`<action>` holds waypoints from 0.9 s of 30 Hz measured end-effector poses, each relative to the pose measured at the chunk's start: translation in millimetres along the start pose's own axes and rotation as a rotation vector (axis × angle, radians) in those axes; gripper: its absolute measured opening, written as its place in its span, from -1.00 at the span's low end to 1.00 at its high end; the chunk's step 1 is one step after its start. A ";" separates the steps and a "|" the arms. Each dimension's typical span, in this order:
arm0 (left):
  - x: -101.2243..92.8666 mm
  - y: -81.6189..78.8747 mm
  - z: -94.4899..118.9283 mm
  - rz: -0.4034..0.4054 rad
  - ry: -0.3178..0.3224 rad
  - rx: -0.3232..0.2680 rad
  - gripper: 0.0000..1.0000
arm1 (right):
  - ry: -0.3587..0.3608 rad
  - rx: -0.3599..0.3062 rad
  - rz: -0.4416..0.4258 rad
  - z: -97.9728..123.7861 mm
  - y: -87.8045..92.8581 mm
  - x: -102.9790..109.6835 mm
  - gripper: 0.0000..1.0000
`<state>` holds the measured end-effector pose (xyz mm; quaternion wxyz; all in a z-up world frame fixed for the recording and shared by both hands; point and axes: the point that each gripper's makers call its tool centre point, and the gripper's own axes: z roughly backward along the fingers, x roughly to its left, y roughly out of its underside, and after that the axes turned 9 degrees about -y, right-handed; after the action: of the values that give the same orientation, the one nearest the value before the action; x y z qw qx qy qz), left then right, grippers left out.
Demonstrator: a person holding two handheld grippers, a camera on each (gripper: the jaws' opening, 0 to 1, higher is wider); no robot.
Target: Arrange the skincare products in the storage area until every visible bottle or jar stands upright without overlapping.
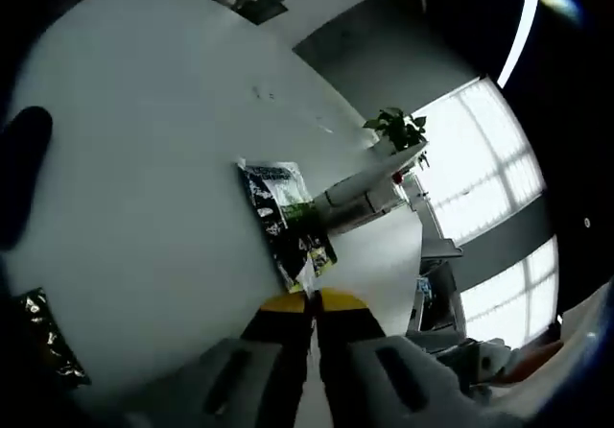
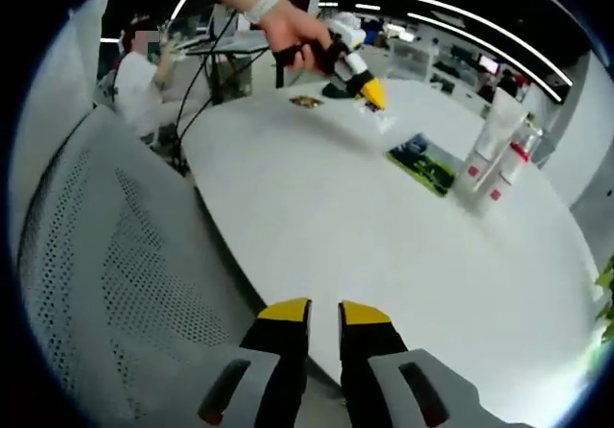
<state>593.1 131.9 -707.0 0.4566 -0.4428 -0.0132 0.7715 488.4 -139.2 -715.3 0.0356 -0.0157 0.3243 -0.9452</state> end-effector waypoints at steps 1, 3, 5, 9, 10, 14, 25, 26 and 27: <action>2.1 1.0 -1.1 -0.007 -0.006 0.005 -1.00 | 0.000 0.002 0.000 -0.1 0.4 0.0 -0.79; 5.9 2.1 -3.4 -0.009 -0.016 0.015 -1.00 | 0.000 0.005 0.000 -0.8 1.5 -0.3 -0.79; 10.4 0.6 -7.5 -0.008 -0.019 0.021 -1.00 | -0.003 0.010 -0.004 -1.5 2.8 -0.2 -0.79; 12.0 -4.5 -10.2 -0.004 -0.027 0.016 -1.00 | -0.007 0.018 -0.006 -2.1 3.8 0.3 -0.79; 11.5 -7.4 -11.1 0.002 -0.022 0.009 -1.00 | -0.008 0.020 -0.006 -2.3 4.4 0.3 -0.79; 8.2 -15.5 -12.8 0.001 -0.022 0.003 -1.00 | -0.011 0.027 -0.012 -2.8 5.7 0.6 -0.80; 14.7 -56.0 -17.0 -0.045 -0.044 -0.034 -1.00 | -0.014 0.036 -0.025 -3.3 7.6 0.1 -0.82; 15.3 -58.1 -17.5 -0.058 -0.047 -0.039 -1.00 | -0.014 0.037 -0.025 -3.4 8.0 0.2 -0.82; 15.8 -60.1 -18.5 -0.064 -0.047 -0.041 -1.00 | -0.015 0.039 -0.026 -3.5 8.3 0.2 -0.83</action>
<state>644.6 171.1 -703.3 0.4716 -0.4332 -0.0536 0.7662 488.5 -143.5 -723.2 0.0261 -0.0263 0.3055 -0.9515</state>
